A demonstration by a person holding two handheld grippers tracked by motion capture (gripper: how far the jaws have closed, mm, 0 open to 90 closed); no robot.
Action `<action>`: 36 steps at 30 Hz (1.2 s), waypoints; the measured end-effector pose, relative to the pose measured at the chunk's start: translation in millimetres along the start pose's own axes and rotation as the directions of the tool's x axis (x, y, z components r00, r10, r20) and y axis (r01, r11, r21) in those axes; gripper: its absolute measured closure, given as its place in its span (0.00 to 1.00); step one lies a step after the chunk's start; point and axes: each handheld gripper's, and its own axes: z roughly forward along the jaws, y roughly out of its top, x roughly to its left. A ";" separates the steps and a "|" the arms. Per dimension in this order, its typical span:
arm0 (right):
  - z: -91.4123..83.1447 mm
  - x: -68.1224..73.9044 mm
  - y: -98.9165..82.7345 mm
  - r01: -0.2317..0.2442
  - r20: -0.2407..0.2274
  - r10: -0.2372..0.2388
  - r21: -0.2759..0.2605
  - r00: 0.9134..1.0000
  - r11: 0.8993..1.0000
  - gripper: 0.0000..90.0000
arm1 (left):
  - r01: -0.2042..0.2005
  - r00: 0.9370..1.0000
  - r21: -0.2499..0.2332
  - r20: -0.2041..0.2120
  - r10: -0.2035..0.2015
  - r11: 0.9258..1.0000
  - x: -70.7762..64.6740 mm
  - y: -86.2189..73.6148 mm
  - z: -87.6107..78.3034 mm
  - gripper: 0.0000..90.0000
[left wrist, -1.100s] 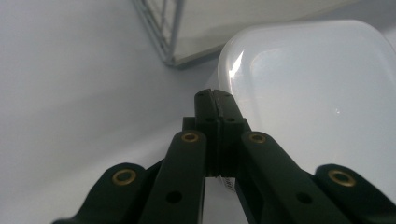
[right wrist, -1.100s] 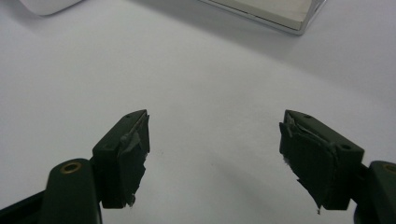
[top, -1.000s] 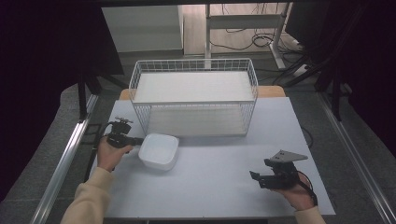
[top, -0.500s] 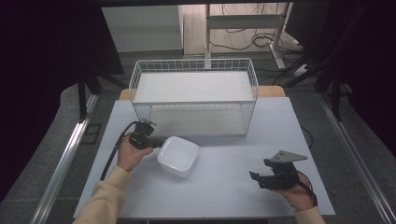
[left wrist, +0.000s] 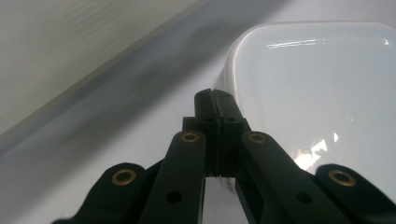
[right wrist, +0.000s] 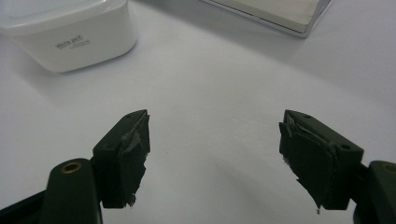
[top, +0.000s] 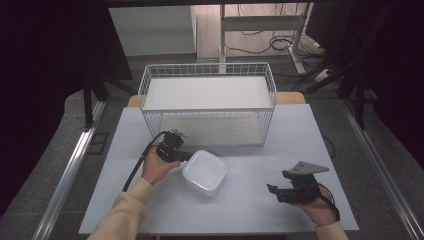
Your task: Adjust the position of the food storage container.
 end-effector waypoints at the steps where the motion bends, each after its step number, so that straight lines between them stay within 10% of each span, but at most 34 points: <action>1: 0.0 -0.2 -0.1 -0.001 0.000 0.001 0.003 1.000 1.000 0.27 | -0.008 1.000 0.002 0.005 0.008 1.000 -3.4 1.6 1.3 1.00; 14: 1.2 1.2 -0.3 0.003 -0.003 -0.003 0.007 1.000 1.000 0.27 | -0.074 0.996 0.003 0.045 0.074 0.997 -31.4 13.7 14.7 1.00; 22: -0.4 0.3 -0.7 0.002 -0.001 -0.002 0.005 1.000 1.000 0.27 | -0.079 0.997 -0.037 0.000 0.079 0.996 -31.4 7.9 -1.2 1.00; 30: -1.0 0.7 -0.4 0.001 0.004 -0.001 0.002 1.000 1.000 0.27 | -0.051 0.999 -0.079 -0.011 0.051 0.996 -30.7 -38.7 -39.5 1.00; 36: -0.1 1.8 -0.2 0.006 0.005 -0.006 0.005 1.000 1.000 0.27 | -0.037 0.999 -0.065 0.035 0.040 0.997 -43.4 -66.6 -37.7 1.00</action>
